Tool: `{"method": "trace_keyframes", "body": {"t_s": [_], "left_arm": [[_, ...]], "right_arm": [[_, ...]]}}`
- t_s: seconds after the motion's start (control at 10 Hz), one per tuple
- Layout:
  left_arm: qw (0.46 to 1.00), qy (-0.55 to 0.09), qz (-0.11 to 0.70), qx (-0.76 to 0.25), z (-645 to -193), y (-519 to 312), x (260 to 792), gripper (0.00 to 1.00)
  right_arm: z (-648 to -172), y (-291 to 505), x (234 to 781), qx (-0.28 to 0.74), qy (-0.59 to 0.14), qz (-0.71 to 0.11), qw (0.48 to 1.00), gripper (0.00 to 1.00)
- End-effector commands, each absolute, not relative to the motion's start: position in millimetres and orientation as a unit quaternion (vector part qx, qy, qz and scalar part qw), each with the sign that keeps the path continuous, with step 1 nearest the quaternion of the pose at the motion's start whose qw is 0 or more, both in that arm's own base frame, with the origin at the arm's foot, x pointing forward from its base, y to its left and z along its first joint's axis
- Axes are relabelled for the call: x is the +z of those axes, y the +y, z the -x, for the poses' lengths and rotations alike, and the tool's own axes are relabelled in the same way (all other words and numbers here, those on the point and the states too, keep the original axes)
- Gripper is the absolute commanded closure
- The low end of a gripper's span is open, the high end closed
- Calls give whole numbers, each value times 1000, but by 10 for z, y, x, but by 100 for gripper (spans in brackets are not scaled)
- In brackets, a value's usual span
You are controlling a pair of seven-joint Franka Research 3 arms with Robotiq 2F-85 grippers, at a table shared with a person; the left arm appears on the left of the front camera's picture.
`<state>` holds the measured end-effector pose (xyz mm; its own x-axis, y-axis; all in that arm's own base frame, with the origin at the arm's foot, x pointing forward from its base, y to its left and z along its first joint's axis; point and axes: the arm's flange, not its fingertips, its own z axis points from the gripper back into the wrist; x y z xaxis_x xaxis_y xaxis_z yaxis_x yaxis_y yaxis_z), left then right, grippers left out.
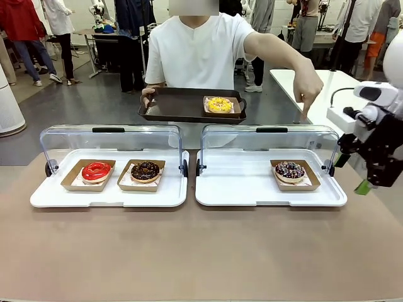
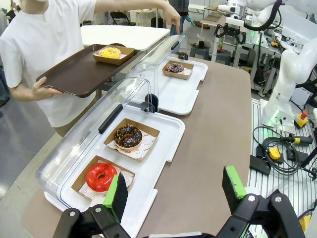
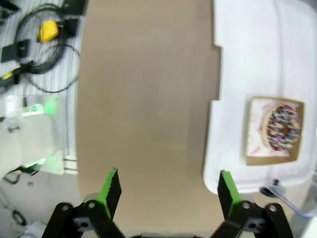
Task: Provide the desired donut to the person.
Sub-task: Pick up and lift the Paper togo box containing the Donut pointed at by the person.
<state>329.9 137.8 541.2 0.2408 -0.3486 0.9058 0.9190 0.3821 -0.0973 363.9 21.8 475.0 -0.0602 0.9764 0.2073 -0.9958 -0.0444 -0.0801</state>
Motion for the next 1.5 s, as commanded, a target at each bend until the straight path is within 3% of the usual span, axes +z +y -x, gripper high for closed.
{"method": "trace_keyframes", "body": {"t_s": [0.0,0.4,0.5,1.2,1.4], "left_arm": [[704,-437,336,-448,-3303,1391,5418,0],[704,-437,336,-448,-3303,1391,5418,0],[704,-437,336,-448,-3303,1391,5418,0],[704,-437,336,-448,-3303,1391,5418,0],[704,-437,336,-448,-3303,1391,5418,0]], "right_arm": [[-3852,256,4421,694,-94,-11,714,0],[-4029,208,4316,682,-134,-5,719,0],[-3995,205,4266,687,-109,-11,718,0],[-4017,199,4260,687,-117,-14,717,0],[-4203,144,4085,655,-109,-14,748,0]]}}
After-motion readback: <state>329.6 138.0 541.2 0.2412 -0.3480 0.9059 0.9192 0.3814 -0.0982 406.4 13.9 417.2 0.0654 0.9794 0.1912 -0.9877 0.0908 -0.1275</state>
